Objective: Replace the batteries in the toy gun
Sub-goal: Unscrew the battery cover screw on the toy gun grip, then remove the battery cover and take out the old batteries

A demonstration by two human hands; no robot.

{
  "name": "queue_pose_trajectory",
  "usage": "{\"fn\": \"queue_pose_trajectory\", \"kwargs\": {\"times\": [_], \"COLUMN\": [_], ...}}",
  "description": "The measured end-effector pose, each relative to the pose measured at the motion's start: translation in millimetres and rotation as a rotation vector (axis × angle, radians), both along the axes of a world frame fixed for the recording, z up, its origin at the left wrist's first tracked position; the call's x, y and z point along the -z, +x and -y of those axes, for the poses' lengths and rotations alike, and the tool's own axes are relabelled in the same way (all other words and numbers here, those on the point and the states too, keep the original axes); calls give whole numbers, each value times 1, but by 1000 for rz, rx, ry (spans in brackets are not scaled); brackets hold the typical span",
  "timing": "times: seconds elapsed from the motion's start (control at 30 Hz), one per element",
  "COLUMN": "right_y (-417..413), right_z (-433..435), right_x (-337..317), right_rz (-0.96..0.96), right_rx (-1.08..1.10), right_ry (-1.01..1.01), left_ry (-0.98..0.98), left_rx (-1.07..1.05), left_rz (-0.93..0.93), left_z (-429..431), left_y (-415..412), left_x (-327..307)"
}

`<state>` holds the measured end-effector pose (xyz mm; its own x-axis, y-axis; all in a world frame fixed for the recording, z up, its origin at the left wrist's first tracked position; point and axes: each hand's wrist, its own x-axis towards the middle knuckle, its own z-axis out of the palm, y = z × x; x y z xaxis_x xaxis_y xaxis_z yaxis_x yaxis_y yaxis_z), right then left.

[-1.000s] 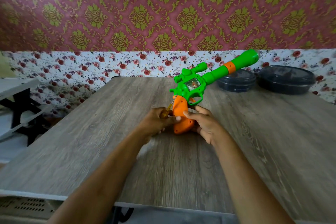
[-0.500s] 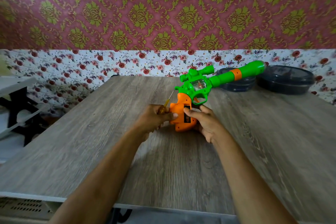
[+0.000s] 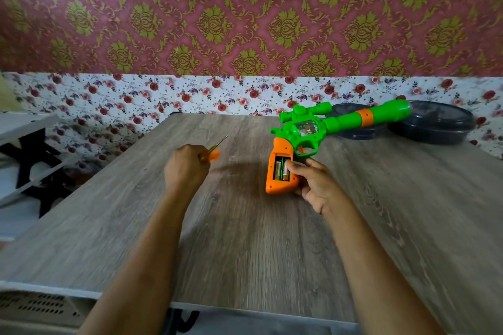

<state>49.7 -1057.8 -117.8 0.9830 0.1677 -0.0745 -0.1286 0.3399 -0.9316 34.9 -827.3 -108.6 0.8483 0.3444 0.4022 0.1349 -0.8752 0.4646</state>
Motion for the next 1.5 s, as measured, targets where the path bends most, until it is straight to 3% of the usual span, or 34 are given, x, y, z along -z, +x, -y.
{"fn": "queue_pose_trajectory", "kwargs": {"times": [0.13, 0.27, 0.37, 0.47, 0.6, 0.7, 0.93, 1.0, 1.1, 1.27, 1.5], "right_y": [-1, -1, 0, 2, 7, 10, 15, 16, 15, 12, 11], "right_z": [-1, -1, -1, 0, 2, 2, 4, 5, 5, 6, 4], "right_x": [1, 2, 3, 4, 6, 7, 9, 11, 11, 11, 10], "right_rz": [5, 4, -13, -26, -45, -67, -79, -57, -34, -4, 3], "right_rx": [-28, -29, -23, -26, -21, -43, -106, -110, -146, -233, -246], "right_ry": [-14, -40, -19, 3, 13, 46, 106, 85, 47, 60, 60], "left_ry": [19, -18, -59, -140, -382, -343, -808, -862, -778, -406, -247], "left_rx": [-119, -89, -47, 48, 354, 489, 700, 722, 697, 693, 756], "left_rz": [-69, -194, -181, -72, 65, 130, 485, 533, 554, 556, 591], "left_z": [-10, -12, -14, -10, 11, 24, 32, 33, 40, 48, 46], "left_y": [2, 5, 6, 9, 2, -5, -20, -22, -21, -17, -21], "left_x": [6, 10, 10, 4, -10, -14, -29, -29, -28, -21, -24]}}
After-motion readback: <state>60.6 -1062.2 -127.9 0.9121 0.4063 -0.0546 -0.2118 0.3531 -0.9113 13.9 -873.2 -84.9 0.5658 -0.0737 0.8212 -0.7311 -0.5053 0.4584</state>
